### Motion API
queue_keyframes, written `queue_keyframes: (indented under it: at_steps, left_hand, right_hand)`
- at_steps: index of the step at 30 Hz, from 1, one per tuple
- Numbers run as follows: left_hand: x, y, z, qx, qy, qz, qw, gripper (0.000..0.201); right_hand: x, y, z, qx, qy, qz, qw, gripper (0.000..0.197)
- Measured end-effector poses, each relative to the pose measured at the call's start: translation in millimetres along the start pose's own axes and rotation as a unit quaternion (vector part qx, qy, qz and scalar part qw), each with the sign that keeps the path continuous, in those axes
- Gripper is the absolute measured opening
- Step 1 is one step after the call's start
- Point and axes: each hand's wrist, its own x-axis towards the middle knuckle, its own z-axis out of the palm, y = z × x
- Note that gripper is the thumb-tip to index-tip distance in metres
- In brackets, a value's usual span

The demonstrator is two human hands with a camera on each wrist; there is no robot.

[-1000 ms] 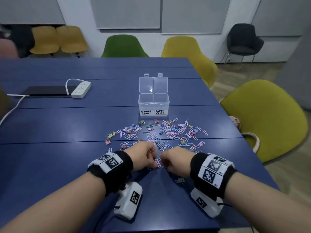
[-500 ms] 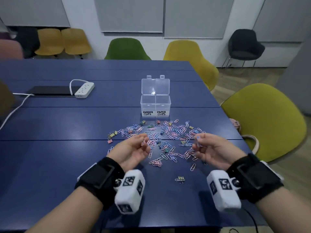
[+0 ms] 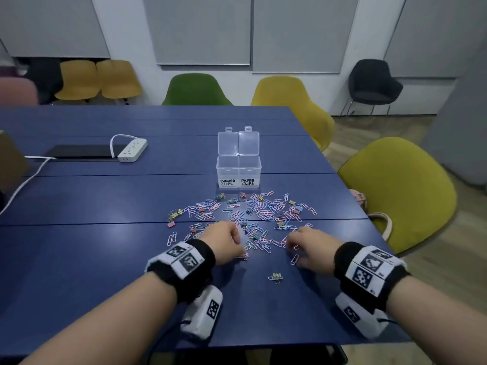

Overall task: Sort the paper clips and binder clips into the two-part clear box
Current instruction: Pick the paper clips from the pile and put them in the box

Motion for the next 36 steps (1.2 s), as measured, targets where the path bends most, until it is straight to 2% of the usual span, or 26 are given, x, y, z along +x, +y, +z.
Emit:
queue_keyframes:
  at_steps: [2,5,11,14,20,24,28,31,32,33,34,35,36]
  left_hand:
    - [-1,5,5,0.068,-0.012,0.019,0.997,0.019]
    - [1,6,10,0.090,-0.023,0.024,0.995,0.018]
    - [3,7,9,0.089,-0.036,0.014,0.995,0.030]
    - [3,5,6,0.071,-0.036,0.013,0.997,0.029]
    - [3,-6,-1,-0.012,-0.009,0.018,1.000,0.026]
    - [2,-14,-6,-0.088,-0.007,0.017,0.996,0.026]
    - [4,-18,-7,-0.137,-0.004,-0.012,0.991,0.030]
    - [4,-18,-7,-0.176,-0.007,-0.028,0.984,0.030]
    - [3,-17,-6,-0.212,-0.014,-0.035,0.977,0.029]
    - [2,-16,-5,-0.271,-0.024,-0.043,0.961,0.029]
    - [0,-16,-4,-0.343,-0.034,-0.049,0.937,0.029]
    - [-1,-16,-3,-0.414,-0.042,-0.053,0.908,0.029]
    - [-3,-16,-2,-0.473,-0.050,-0.056,0.878,0.028]
  right_hand:
    - [3,0,0,-0.001,0.001,0.012,1.000,0.042]
    - [10,0,-2,-0.003,0.018,0.028,0.999,0.052]
    - [20,-3,-5,-0.008,0.008,0.016,1.000,0.034]
    - [24,-5,-4,-0.005,0.011,0.019,1.000,0.016]
    - [32,-11,-5,-0.021,-0.012,0.024,0.999,0.004]
    - [33,-19,1,-0.058,-0.017,0.024,0.998,0.019]
    - [30,-28,9,-0.056,-0.016,-0.004,0.998,0.022]
    - [25,-27,7,0.021,0.029,-0.010,0.999,0.011]
    - [23,-23,4,0.071,0.057,-0.006,0.996,0.011]
    - [21,-18,1,0.126,0.086,0.005,0.988,0.019]
    - [19,-12,-1,0.201,0.113,0.021,0.973,0.026]
    - [17,-5,-2,0.306,0.135,0.041,0.942,0.027]
    - [14,0,-2,0.430,0.146,0.062,0.889,0.024]
